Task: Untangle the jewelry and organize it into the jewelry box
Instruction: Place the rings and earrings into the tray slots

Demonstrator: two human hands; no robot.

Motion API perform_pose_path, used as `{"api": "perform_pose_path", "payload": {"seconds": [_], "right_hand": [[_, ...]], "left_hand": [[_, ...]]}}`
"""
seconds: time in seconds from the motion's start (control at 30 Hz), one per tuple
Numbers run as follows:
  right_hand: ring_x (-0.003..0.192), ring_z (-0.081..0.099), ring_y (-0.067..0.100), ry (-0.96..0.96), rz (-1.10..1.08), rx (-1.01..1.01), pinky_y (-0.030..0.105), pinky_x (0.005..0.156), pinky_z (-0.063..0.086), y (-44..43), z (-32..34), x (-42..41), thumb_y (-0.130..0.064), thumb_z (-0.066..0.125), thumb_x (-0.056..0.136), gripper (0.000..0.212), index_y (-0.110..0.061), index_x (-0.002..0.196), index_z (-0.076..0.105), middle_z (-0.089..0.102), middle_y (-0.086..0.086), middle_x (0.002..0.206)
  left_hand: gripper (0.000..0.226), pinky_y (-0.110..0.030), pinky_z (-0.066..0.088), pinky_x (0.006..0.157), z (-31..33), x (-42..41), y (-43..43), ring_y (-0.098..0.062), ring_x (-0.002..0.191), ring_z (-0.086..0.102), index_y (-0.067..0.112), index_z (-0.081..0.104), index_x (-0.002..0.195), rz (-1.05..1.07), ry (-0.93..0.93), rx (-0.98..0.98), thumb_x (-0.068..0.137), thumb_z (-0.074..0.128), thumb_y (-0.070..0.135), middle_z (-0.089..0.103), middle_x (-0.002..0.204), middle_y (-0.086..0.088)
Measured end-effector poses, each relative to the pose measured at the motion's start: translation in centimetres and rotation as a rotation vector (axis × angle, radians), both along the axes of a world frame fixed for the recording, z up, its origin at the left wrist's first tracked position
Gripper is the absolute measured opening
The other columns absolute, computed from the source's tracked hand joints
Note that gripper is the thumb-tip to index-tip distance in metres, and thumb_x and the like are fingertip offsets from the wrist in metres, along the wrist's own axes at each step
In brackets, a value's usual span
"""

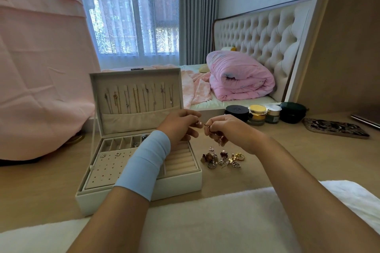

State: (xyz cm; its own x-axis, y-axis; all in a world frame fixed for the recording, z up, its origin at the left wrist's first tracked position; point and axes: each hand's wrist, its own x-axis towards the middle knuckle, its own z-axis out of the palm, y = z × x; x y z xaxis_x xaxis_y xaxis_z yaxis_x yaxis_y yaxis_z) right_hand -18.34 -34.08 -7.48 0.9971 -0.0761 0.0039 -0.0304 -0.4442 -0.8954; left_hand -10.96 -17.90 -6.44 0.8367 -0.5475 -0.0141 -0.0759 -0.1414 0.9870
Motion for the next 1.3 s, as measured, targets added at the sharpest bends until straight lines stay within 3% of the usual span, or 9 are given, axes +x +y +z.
{"api": "perform_pose_path", "payload": {"seconds": [0.17, 0.33, 0.47, 0.6, 0.73, 0.83, 0.9, 1.1, 1.3], "right_hand": [[0.062, 0.046, 0.017, -0.005, 0.039, 0.109, 0.030, 0.059, 0.039, 1.2, 0.9, -0.1, -0.009, 0.049, 0.100, 0.026, -0.005, 0.095, 0.074, 0.051, 0.002, 0.066], [0.063, 0.054, 0.009, 0.054, 0.168, -0.005, 0.025, 0.060, 0.049, 3.7, 1.1, -0.2, -0.014, 0.063, 0.098, 0.019, -0.011, 0.113, 0.075, 0.060, 0.001, 0.075], [0.059, 0.062, 0.002, 0.049, 0.203, -0.081, 0.018, 0.056, 0.048, 5.5, 0.8, -0.1, -0.017, 0.068, 0.096, 0.021, -0.012, 0.115, 0.075, 0.072, -0.004, 0.082], [0.082, 0.076, 0.018, 0.036, 0.158, -0.093, 0.023, 0.056, 0.051, 4.5, 1.6, -0.4, -0.013, 0.070, 0.094, 0.023, -0.014, 0.116, 0.074, 0.079, -0.001, 0.098], [0.068, 0.069, 0.011, 0.021, 0.011, -0.226, 0.020, 0.052, 0.049, 2.7, 1.0, -0.2, -0.011, 0.073, 0.090, 0.016, -0.017, 0.103, 0.078, 0.078, -0.001, 0.091], [0.077, 0.067, 0.004, 0.088, -0.071, -0.523, 0.022, 0.069, 0.056, 1.4, -0.5, 0.2, -0.027, 0.081, 0.083, 0.021, -0.020, 0.103, 0.079, 0.074, -0.005, 0.097], [0.084, 0.068, 0.006, 0.165, -0.098, -0.593, 0.028, 0.080, 0.060, 0.9, -1.5, 0.4, -0.038, 0.086, 0.076, 0.027, -0.020, 0.097, 0.081, 0.075, -0.007, 0.095], [0.081, 0.069, 0.010, 0.172, -0.070, -0.595, 0.029, 0.070, 0.059, 0.6, -1.9, 0.6, -0.041, 0.085, 0.077, 0.022, -0.021, 0.085, 0.082, 0.075, -0.007, 0.084], [0.064, 0.065, 0.010, 0.057, -0.047, -0.360, 0.024, 0.056, 0.050, 0.7, -0.1, -0.1, -0.031, 0.073, 0.091, 0.016, -0.015, 0.091, 0.077, 0.077, 0.000, 0.087]], "left_hand": [[0.015, -0.025, 0.050, 0.062, 1.1, -0.1, 1.9, -0.012, 0.059, 0.060, 0.019, 0.066, 0.099, -0.014, -0.158, 0.135, 0.099, 0.052, 0.017, 0.069, 0.082, 0.001], [0.012, -0.020, 0.048, 0.062, 1.7, -0.2, 4.8, -0.008, 0.063, 0.061, 0.022, 0.067, 0.098, 0.011, -0.398, 0.334, 0.097, 0.057, 0.027, 0.069, 0.083, 0.006], [0.010, -0.017, 0.046, 0.062, 1.3, -0.3, 7.0, -0.006, 0.063, 0.062, 0.021, 0.067, 0.094, 0.002, -0.482, 0.453, 0.096, 0.059, 0.027, 0.069, 0.079, 0.008], [0.009, -0.020, 0.050, 0.064, 0.7, -0.3, 8.3, -0.010, 0.066, 0.063, 0.021, 0.068, 0.092, 0.019, -0.475, 0.483, 0.095, 0.060, 0.024, 0.069, 0.078, 0.007], [0.008, -0.019, 0.045, 0.064, 0.2, -0.6, 8.5, -0.006, 0.075, 0.061, 0.024, 0.068, 0.095, 0.012, -0.489, 0.570, 0.095, 0.060, 0.027, 0.069, 0.084, 0.009], [0.007, -0.017, 0.040, 0.065, 0.4, -0.7, 8.4, -0.004, 0.082, 0.059, 0.027, 0.067, 0.096, 0.016, -0.519, 0.634, 0.094, 0.061, 0.029, 0.067, 0.089, 0.011], [0.005, -0.022, 0.042, 0.070, 0.7, -0.6, 8.7, -0.004, 0.084, 0.057, 0.029, 0.066, 0.094, 0.021, -0.533, 0.697, 0.093, 0.062, 0.032, 0.064, 0.090, 0.012], [0.014, -0.034, 0.051, 0.091, 1.4, -0.7, 9.2, -0.016, 0.094, 0.062, 0.024, 0.069, 0.099, -0.030, -0.523, 0.934, 0.090, 0.064, 0.034, 0.068, 0.099, 0.003], [0.019, -0.031, 0.049, 0.090, 1.7, -0.9, 9.2, -0.014, 0.096, 0.060, 0.026, 0.067, 0.102, -0.049, -0.520, 0.977, 0.088, 0.066, 0.039, 0.066, 0.102, 0.006]]}}
